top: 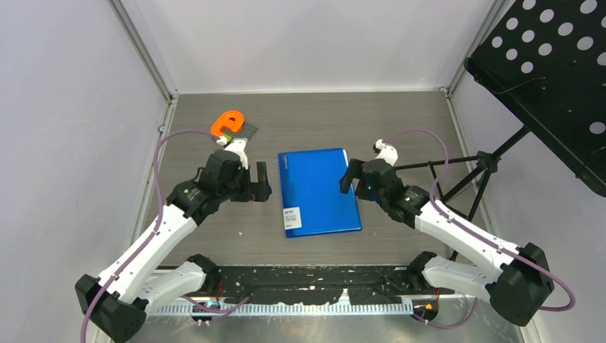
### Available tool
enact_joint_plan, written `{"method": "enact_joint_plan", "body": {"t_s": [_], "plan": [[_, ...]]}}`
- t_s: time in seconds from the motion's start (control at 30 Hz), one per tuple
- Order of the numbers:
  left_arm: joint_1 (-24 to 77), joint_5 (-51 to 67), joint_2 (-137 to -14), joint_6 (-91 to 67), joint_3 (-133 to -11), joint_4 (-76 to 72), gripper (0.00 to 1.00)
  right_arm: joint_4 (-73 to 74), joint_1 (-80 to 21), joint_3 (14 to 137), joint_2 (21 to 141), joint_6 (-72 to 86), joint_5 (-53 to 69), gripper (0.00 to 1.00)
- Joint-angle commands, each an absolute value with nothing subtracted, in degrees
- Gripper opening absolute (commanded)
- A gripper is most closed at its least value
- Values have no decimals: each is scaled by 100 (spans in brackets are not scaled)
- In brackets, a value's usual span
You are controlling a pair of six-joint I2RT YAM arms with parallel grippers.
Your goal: Put the files into the folder
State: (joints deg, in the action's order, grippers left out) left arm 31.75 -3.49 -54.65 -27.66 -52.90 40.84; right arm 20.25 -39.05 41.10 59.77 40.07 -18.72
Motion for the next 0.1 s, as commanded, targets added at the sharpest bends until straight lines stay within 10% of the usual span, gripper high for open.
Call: {"method": "enact_joint_plan", "body": {"t_s": [0.0, 0.07], "plan": [[3146, -561, -5320, -2490, -5286, 4139, 100, 1693, -3919, 4444, 6072, 3878, -1872, 97], [3146, -642, -5311, -2532, -5310, 4104, 100, 1722, -3919, 4481, 6107, 3858, -1849, 97]]}}
